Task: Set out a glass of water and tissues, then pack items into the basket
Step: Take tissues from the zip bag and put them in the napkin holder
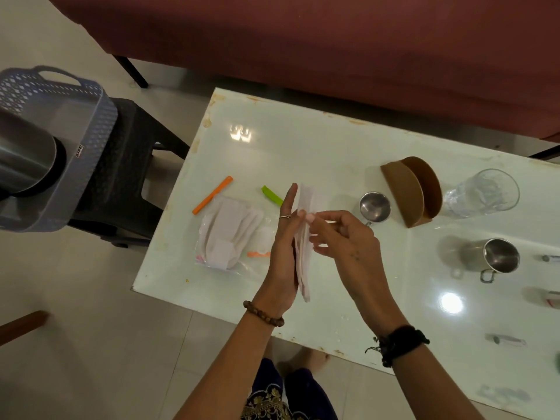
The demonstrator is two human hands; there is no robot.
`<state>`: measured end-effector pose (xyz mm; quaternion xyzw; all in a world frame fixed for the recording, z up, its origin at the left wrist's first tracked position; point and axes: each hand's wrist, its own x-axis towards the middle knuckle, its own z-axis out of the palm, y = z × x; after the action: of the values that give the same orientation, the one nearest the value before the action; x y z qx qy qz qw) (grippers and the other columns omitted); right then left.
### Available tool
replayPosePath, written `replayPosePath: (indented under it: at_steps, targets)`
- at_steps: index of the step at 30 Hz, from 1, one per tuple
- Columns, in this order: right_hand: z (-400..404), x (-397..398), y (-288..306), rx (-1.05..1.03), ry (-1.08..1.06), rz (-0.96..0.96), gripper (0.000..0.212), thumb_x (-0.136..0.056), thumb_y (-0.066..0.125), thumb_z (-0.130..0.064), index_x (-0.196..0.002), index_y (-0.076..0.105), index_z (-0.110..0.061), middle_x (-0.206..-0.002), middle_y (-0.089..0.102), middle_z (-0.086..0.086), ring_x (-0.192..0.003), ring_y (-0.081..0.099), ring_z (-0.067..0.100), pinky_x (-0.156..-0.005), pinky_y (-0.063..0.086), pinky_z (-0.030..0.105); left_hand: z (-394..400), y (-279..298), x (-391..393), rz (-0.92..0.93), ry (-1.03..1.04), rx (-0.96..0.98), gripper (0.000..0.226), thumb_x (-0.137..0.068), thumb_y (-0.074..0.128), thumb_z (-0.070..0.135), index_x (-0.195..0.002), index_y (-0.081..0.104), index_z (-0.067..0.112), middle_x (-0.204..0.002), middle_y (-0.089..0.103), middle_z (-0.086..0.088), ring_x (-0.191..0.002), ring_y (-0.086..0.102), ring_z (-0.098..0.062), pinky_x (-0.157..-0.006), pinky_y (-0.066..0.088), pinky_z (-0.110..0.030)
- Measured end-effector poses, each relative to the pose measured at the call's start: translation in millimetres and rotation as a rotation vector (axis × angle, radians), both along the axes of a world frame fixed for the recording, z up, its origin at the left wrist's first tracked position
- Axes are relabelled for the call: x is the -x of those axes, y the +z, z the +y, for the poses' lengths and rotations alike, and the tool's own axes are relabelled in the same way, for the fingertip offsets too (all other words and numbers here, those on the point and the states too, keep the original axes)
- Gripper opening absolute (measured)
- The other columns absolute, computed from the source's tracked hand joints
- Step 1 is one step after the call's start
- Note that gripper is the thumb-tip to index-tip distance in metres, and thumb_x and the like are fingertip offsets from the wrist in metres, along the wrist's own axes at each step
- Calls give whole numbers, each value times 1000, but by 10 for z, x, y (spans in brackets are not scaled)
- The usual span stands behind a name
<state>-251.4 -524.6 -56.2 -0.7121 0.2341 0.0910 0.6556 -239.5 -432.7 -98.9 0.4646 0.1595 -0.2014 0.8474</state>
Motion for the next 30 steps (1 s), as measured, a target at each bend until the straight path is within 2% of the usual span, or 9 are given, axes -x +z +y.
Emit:
replayPosePath:
  at_steps: [3, 7, 11, 14, 17, 19, 24, 27, 30]
  targets:
    - [-8, -40, -16, 83, 6, -47, 14, -79, 65, -41, -84, 64, -28, -80, 70, -12, -75, 69, 5, -64, 55, 14, -37, 20, 33, -34, -17, -7, 38, -92, 43, 34, -125, 46, 52, -149, 37, -1, -131, 44, -23, -107, 39, -44]
    - [-63, -55, -17, 67, -37, -91, 17, -88, 60, -20, -74, 69, -21, -72, 72, -4, -70, 70, 12, -62, 54, 14, -63, -4, 19, 16, 22, 100, 38, -96, 33, 21, -126, 51, 38, -137, 52, -2, -107, 61, -14, -79, 54, -23]
    - [-130, -36, -30, 103, -77, -104, 30, -90, 56, -17, -62, 65, -24, -74, 69, 4, -76, 65, 27, -62, 58, 20, -30, -40, 6, 125, 41, 194, 35, -96, 28, 21, -114, 58, 28, -91, 73, 3, -77, 68, -13, -64, 56, -24]
    - [-195, -45, -17, 102, -110, -81, 31, -89, 56, -20, -60, 66, -26, -70, 69, -6, -78, 64, 28, -67, 58, 31, 36, -57, -6, 223, 64, 256, 33, -93, 35, 34, -100, 65, 24, -80, 73, 2, -73, 69, -15, -65, 56, -25]
    - [-267, -62, 1, 111, -106, -63, 31, -88, 57, -24, -58, 64, -26, -61, 61, -11, -63, 58, 14, -63, 51, 40, 79, -62, -11, 224, 27, 262, 31, -84, 48, 42, -88, 74, 24, -80, 75, 3, -75, 72, -13, -60, 57, -24]
    - [-307, -54, -7, 106, -122, -41, 37, -89, 57, -25, -53, 59, -31, -60, 57, -19, -60, 52, 0, -59, 43, 29, 93, -88, -11, 214, -21, 136, 19, -80, 58, 28, -89, 73, 23, -78, 75, 3, -71, 72, -12, -55, 56, -24]
    - [-441, -55, -75, -140, -221, 116, 23, -88, 57, -29, -81, 57, -7, -97, 62, 3, -106, 57, 32, -90, 48, 50, 167, -162, -41, 295, 15, 88, 19, -87, 50, 8, -100, 63, 12, -82, 73, -2, -78, 68, -20, -64, 56, -28]
    - [-523, -35, -94, -210, -67, 142, 22, -86, 61, -23, -104, 64, -10, -102, 71, -2, -100, 65, 22, -76, 58, 35, 225, -123, -71, 329, -9, 132, 23, -88, 49, 14, -95, 70, 12, -88, 74, -6, -80, 70, -23, -73, 56, -34]
    - [-583, -36, -77, -301, -12, 105, 25, -84, 63, -12, -109, 64, -13, -100, 74, -4, -89, 70, 13, -66, 56, 19, 356, -116, -130, 327, -1, 164, 38, -89, 45, 19, -70, 78, 16, -74, 76, -2, -67, 72, -17, -56, 57, -28]
